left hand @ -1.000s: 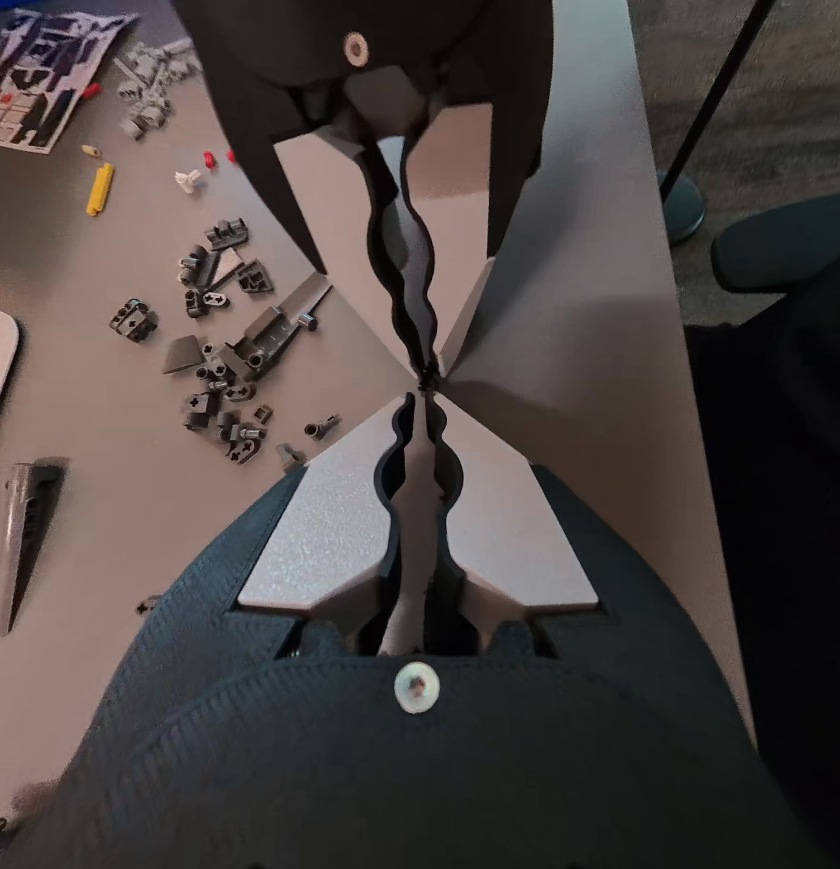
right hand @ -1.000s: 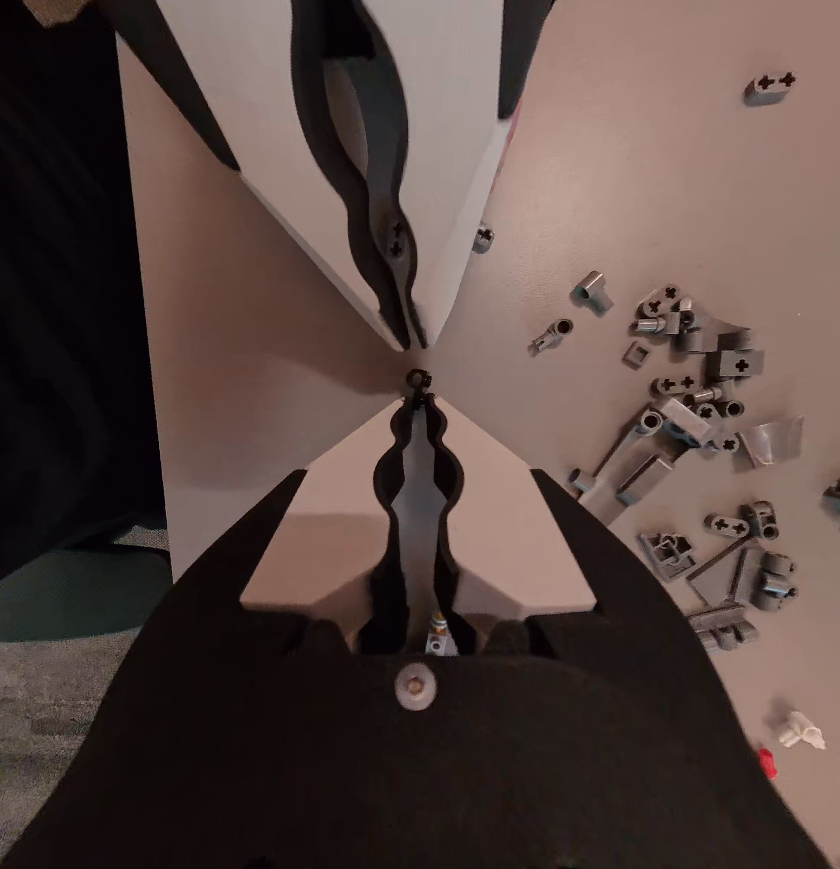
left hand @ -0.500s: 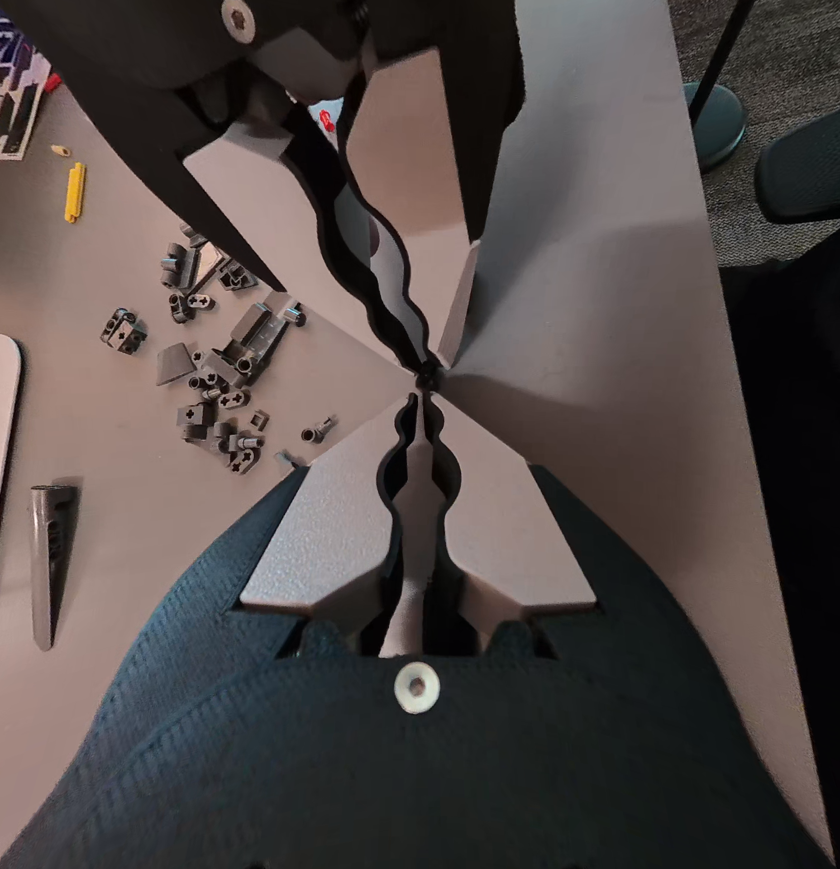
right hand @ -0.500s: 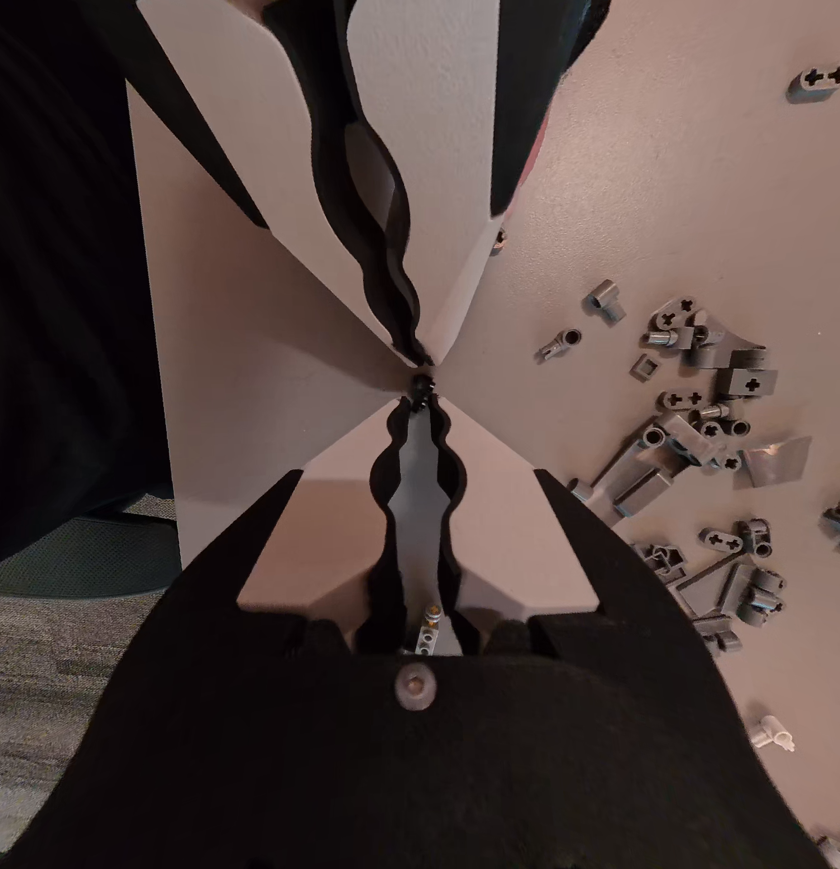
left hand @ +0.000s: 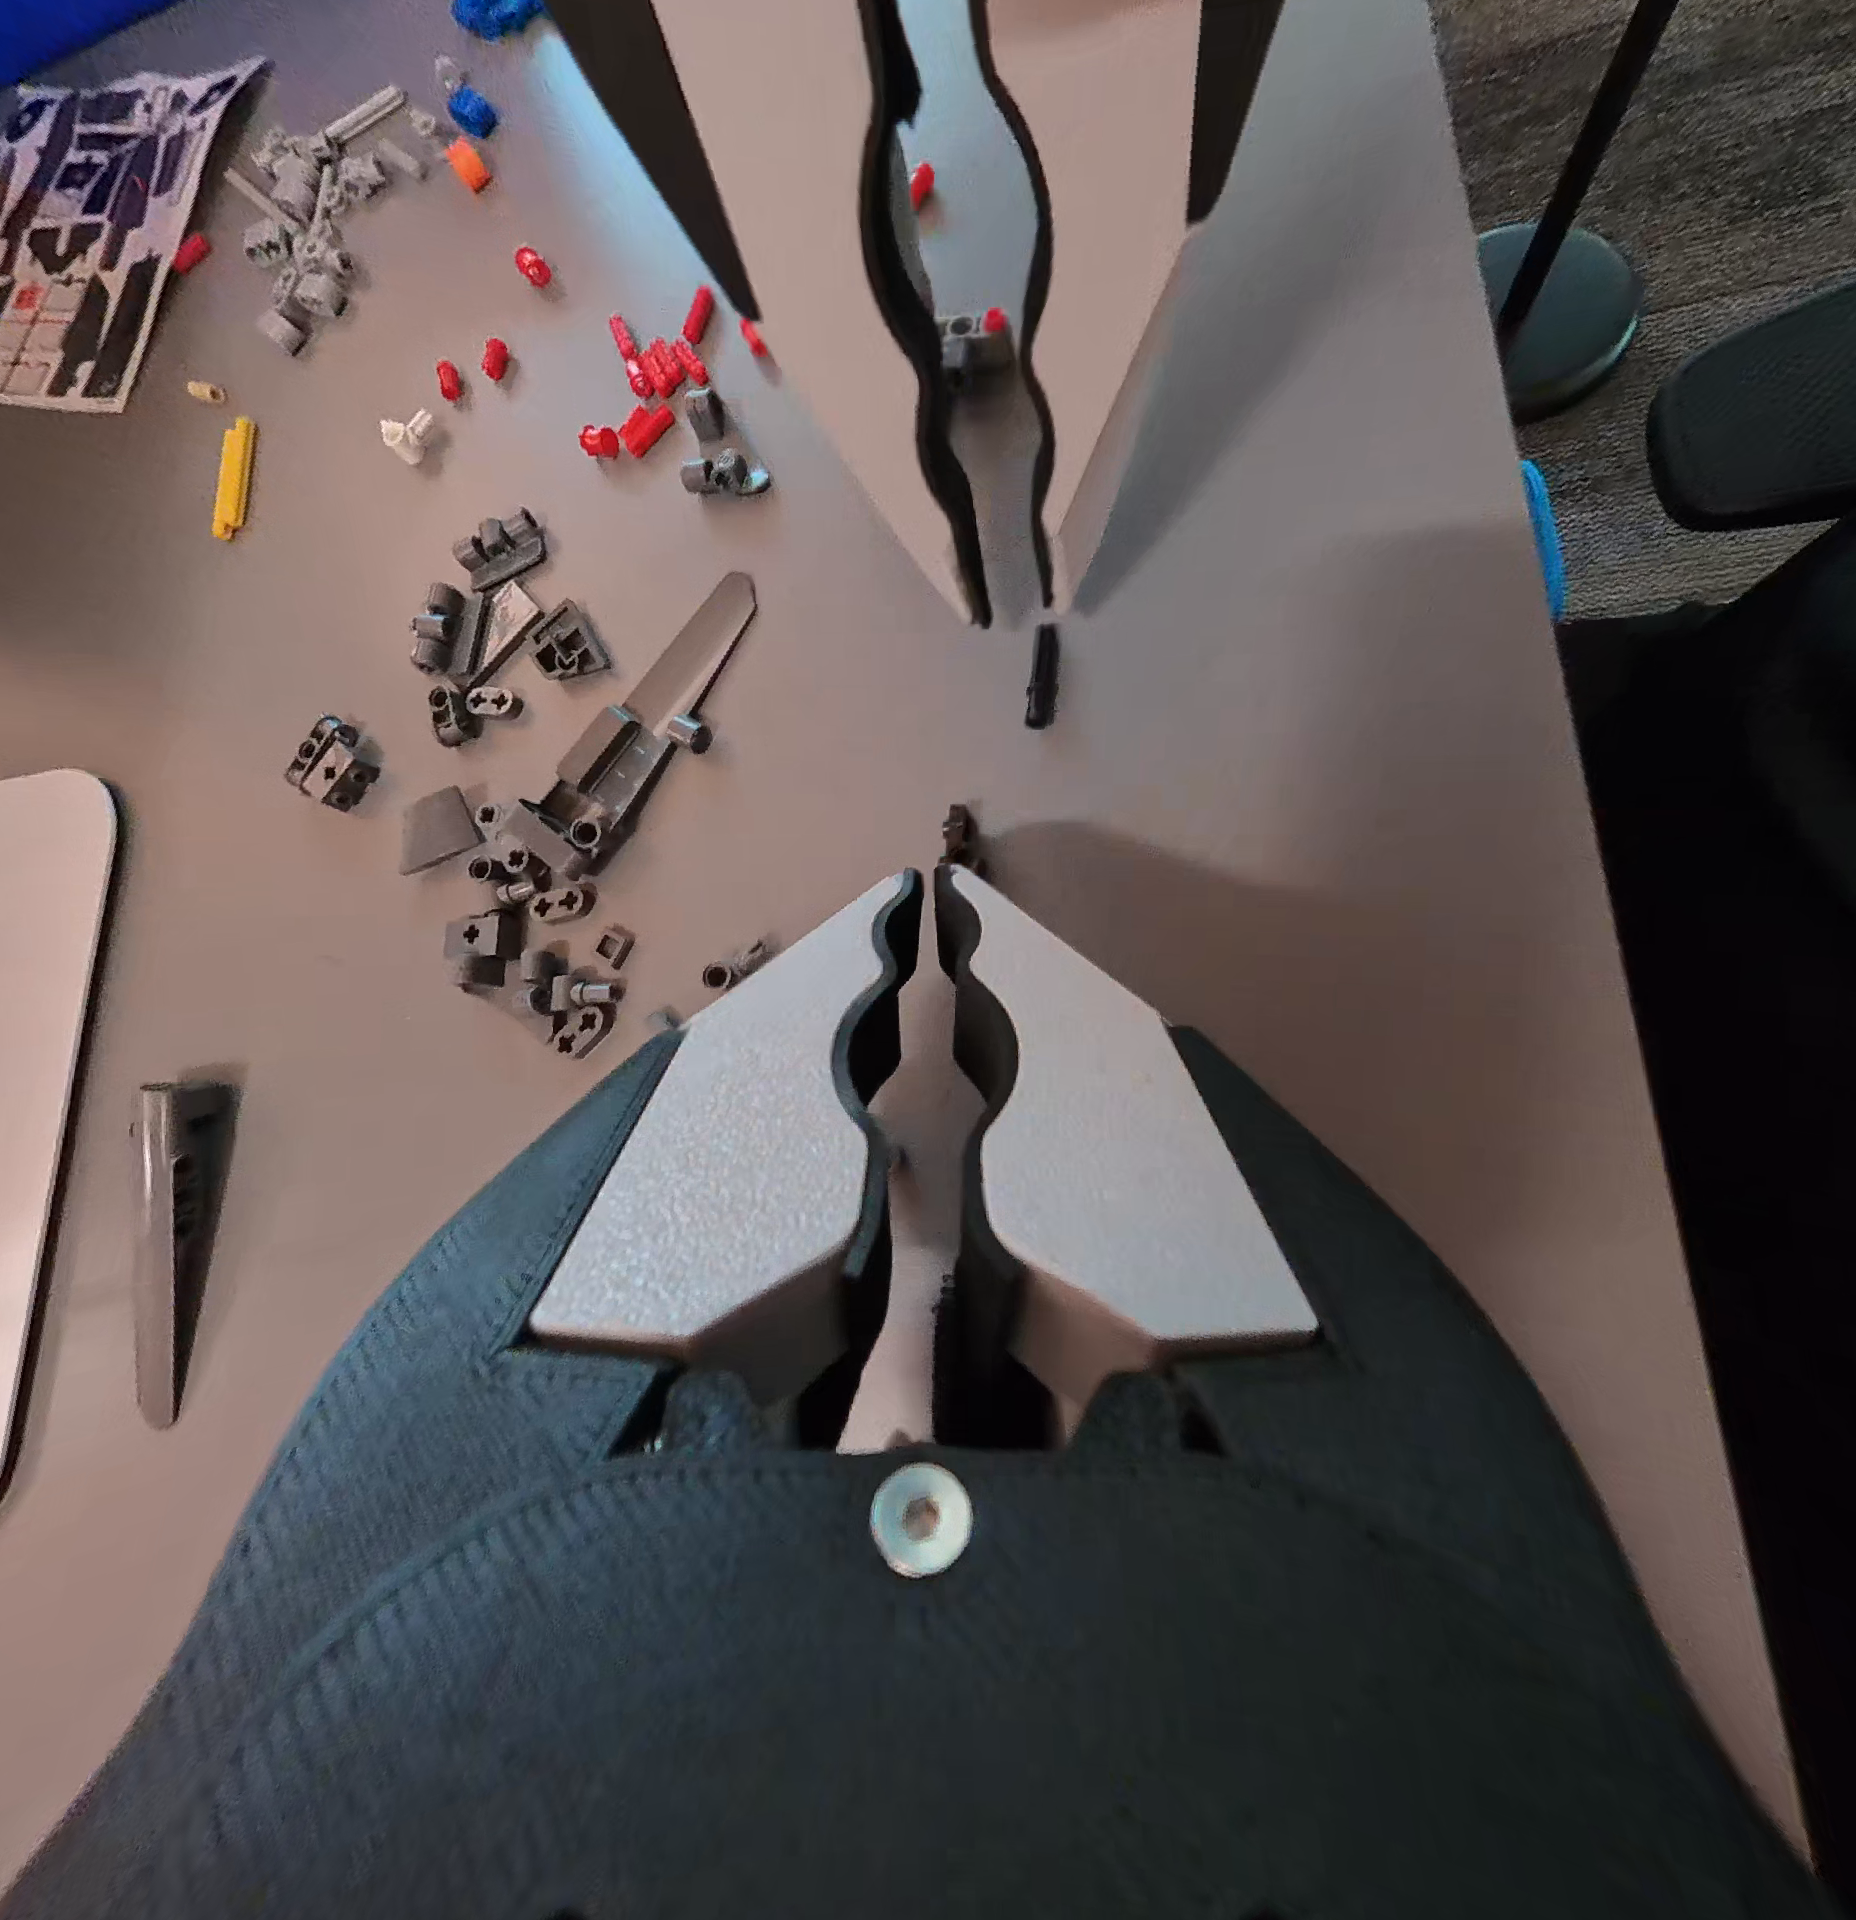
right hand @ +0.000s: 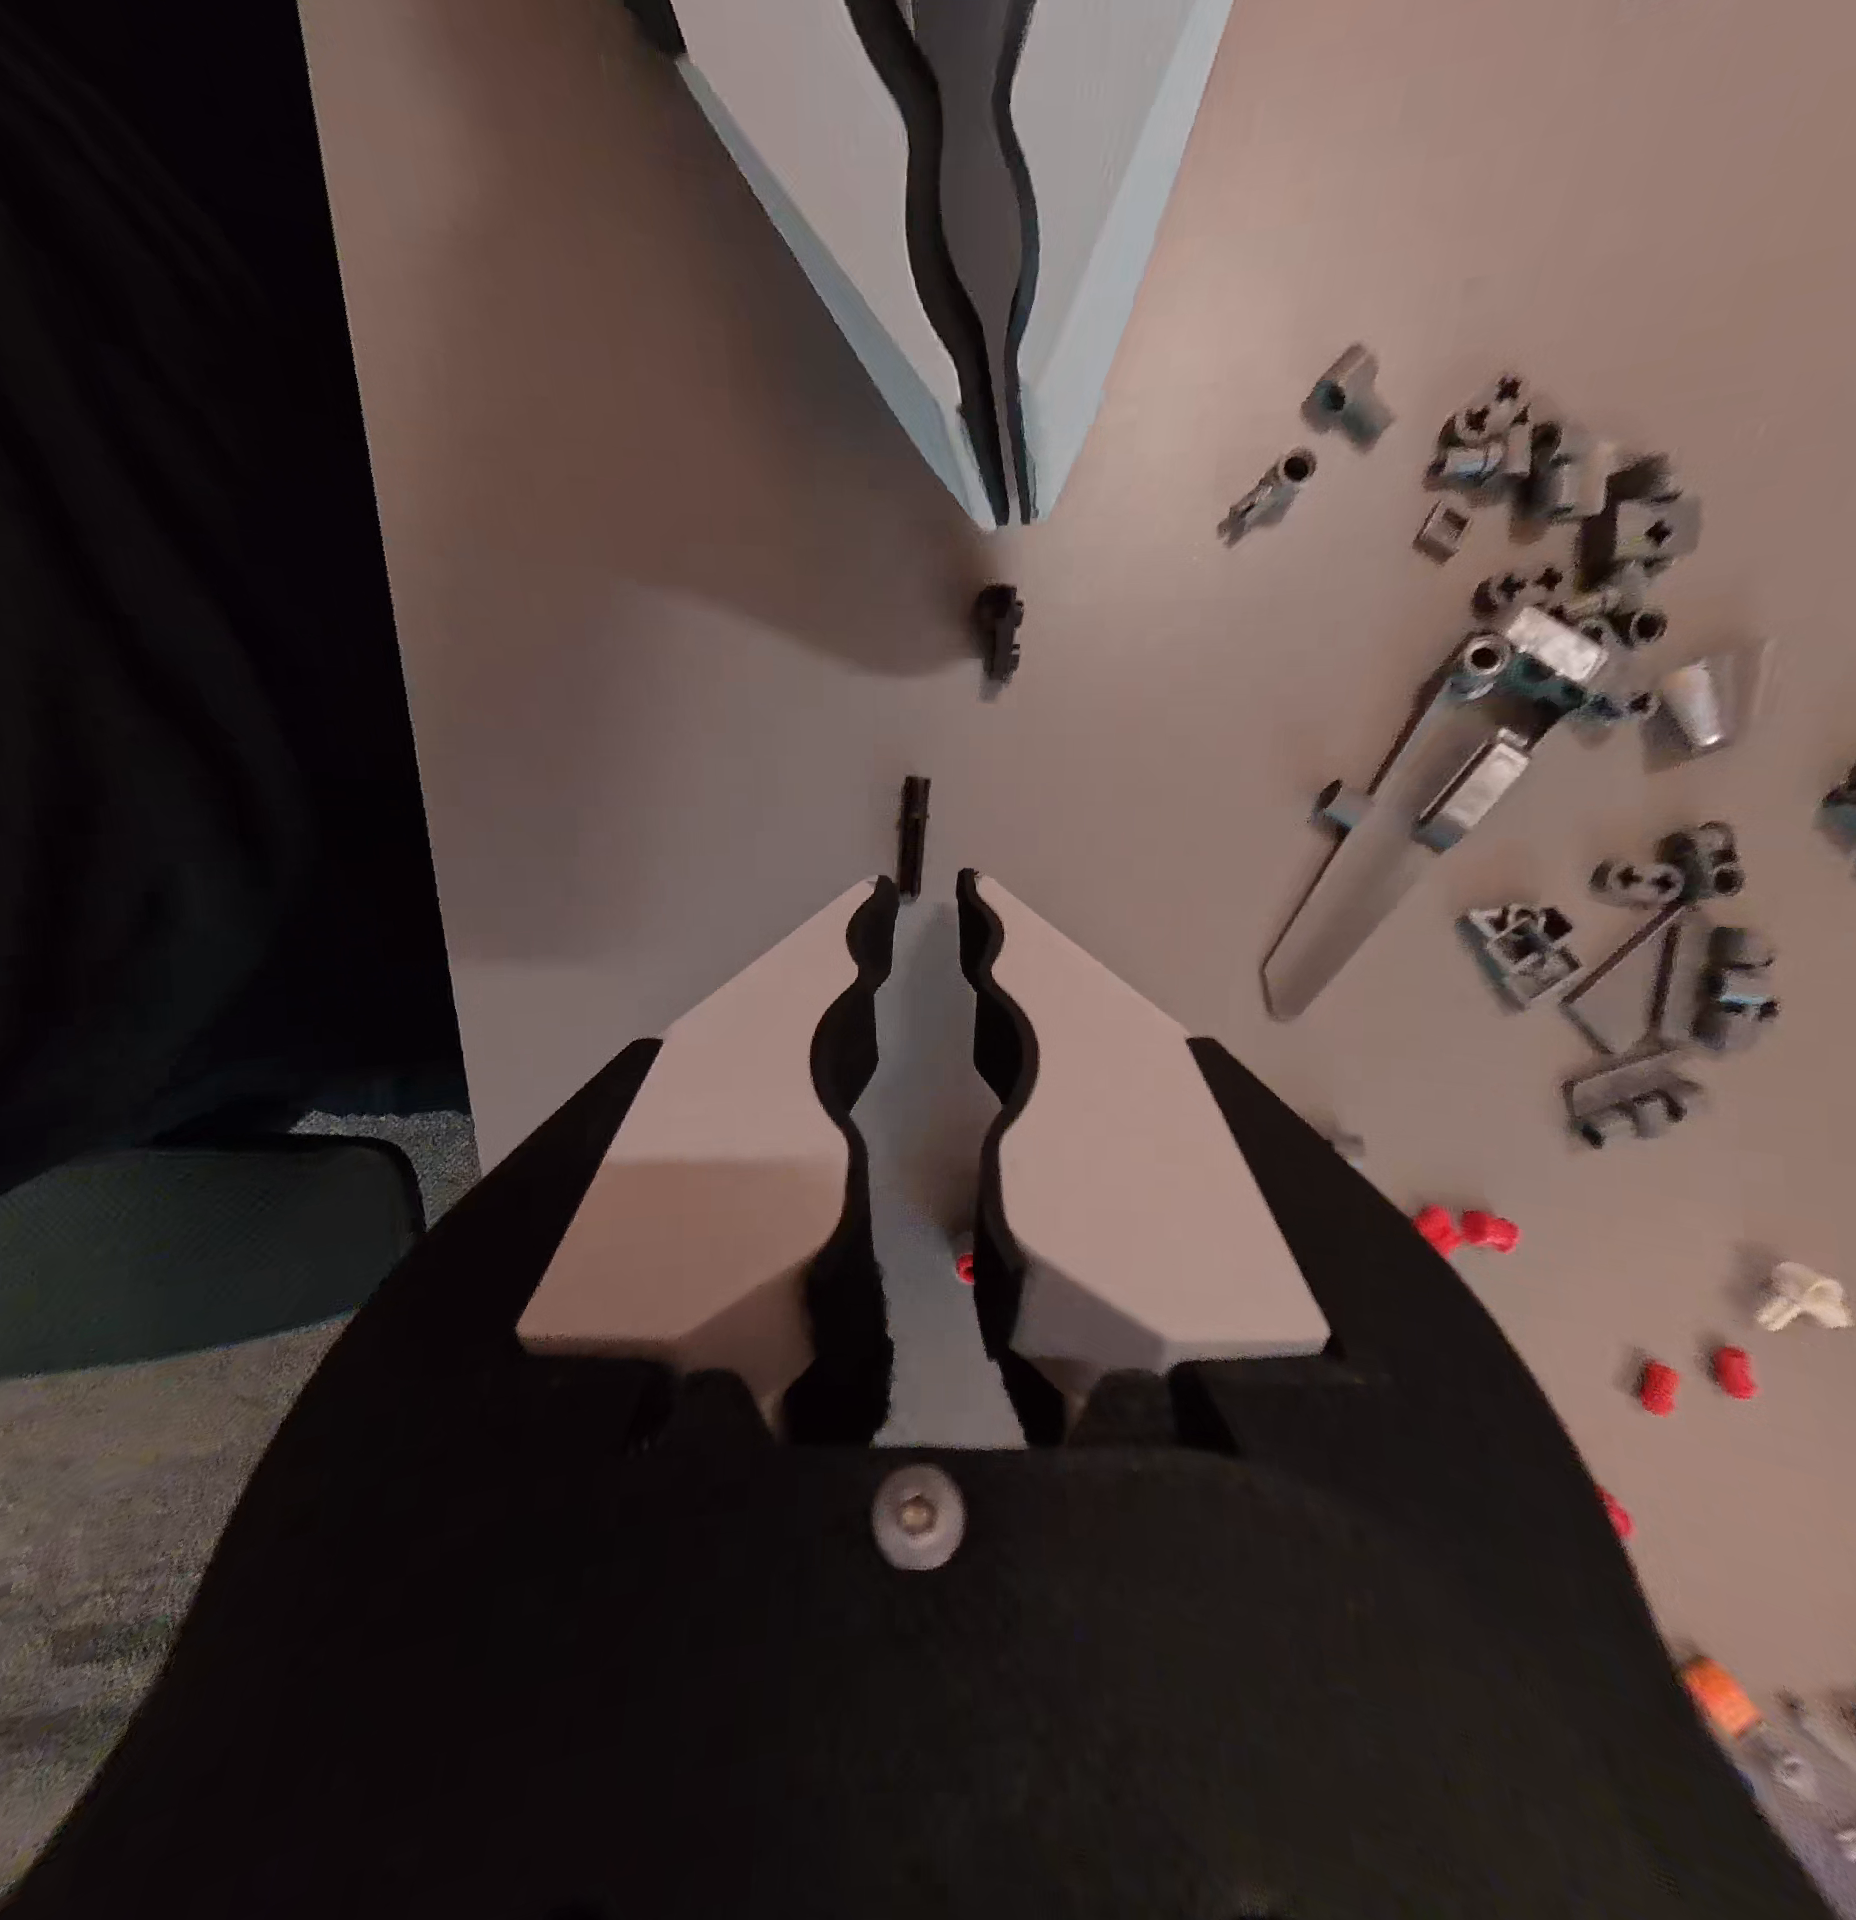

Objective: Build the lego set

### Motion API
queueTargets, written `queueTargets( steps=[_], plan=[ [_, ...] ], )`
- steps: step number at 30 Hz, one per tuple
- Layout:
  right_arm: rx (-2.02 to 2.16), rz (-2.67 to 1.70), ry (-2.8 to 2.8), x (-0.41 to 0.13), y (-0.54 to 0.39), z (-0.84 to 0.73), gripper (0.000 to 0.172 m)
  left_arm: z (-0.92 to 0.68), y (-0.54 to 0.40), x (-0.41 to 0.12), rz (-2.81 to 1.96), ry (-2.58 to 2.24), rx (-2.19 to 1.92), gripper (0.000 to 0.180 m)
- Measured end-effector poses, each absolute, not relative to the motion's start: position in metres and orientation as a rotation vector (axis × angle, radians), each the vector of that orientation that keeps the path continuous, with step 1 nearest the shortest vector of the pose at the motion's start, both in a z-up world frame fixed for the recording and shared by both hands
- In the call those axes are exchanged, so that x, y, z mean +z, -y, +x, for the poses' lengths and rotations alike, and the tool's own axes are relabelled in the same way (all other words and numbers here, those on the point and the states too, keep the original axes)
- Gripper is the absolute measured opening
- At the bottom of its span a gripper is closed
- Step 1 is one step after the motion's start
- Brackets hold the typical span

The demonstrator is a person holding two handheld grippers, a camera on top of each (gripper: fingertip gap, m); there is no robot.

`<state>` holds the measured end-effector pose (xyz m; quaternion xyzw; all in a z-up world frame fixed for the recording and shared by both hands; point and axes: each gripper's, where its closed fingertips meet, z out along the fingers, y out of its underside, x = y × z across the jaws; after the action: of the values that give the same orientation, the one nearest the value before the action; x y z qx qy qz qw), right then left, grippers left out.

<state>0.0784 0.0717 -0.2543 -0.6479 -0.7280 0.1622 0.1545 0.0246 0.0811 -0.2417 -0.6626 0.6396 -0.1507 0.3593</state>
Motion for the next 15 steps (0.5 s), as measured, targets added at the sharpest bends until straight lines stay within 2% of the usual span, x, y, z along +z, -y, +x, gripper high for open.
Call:
queueTargets(
  steps=[7,15],
  plan=[
    [0.537,-1.872,1.989,-0.266,-0.067,0.076,0.001,0.036,-0.074,-0.243,-1.672,-1.690,-0.378,0.001],
    [0.568,-1.858,1.935,-0.264,-0.069,0.075,0.000,0.053,-0.067,-0.245,-1.571,-1.755,-0.279,0.006]
  ],
)
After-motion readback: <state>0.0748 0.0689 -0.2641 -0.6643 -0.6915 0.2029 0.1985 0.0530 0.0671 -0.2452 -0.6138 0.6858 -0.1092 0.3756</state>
